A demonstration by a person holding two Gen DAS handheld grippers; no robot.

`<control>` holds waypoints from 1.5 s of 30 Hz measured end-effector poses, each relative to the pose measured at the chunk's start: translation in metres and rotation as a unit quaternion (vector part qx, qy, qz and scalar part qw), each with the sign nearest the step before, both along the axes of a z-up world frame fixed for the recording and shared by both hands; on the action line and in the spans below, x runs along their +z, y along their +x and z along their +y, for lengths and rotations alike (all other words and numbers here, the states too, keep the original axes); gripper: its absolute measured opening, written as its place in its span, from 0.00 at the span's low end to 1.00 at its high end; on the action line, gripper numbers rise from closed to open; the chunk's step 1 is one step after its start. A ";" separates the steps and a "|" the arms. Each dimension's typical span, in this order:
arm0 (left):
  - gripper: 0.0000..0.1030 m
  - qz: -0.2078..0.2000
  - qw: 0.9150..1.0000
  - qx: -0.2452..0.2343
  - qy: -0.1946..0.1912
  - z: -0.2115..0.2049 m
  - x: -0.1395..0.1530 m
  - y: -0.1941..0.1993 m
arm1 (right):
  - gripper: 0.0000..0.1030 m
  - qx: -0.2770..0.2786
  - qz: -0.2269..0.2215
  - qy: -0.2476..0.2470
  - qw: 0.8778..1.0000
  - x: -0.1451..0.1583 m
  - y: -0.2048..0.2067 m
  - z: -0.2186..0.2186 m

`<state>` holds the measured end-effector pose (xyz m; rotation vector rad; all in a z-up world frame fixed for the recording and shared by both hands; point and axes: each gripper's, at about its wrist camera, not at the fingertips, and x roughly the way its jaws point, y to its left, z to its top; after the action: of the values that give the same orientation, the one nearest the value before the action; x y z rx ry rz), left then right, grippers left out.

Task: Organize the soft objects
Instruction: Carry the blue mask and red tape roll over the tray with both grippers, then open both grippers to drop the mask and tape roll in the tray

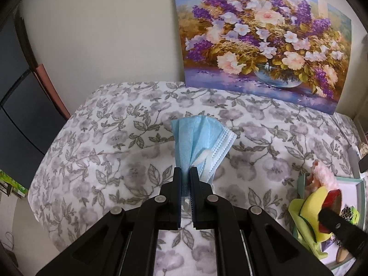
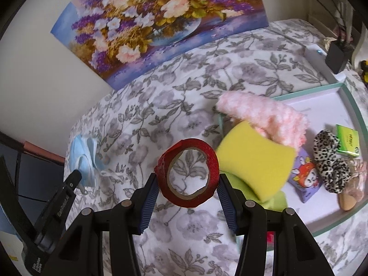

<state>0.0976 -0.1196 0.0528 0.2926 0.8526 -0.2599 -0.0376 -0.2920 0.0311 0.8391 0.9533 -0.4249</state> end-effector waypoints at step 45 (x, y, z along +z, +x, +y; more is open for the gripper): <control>0.34 0.084 0.966 -0.244 0.029 -0.139 -0.037 -0.200 | 0.53 -0.121 0.066 0.037 0.990 -0.060 -0.160 -0.083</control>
<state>-0.1025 -0.2581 0.0157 0.5423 0.9482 -0.7285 -0.1972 -0.3753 -0.0291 1.0089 0.9977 -0.6634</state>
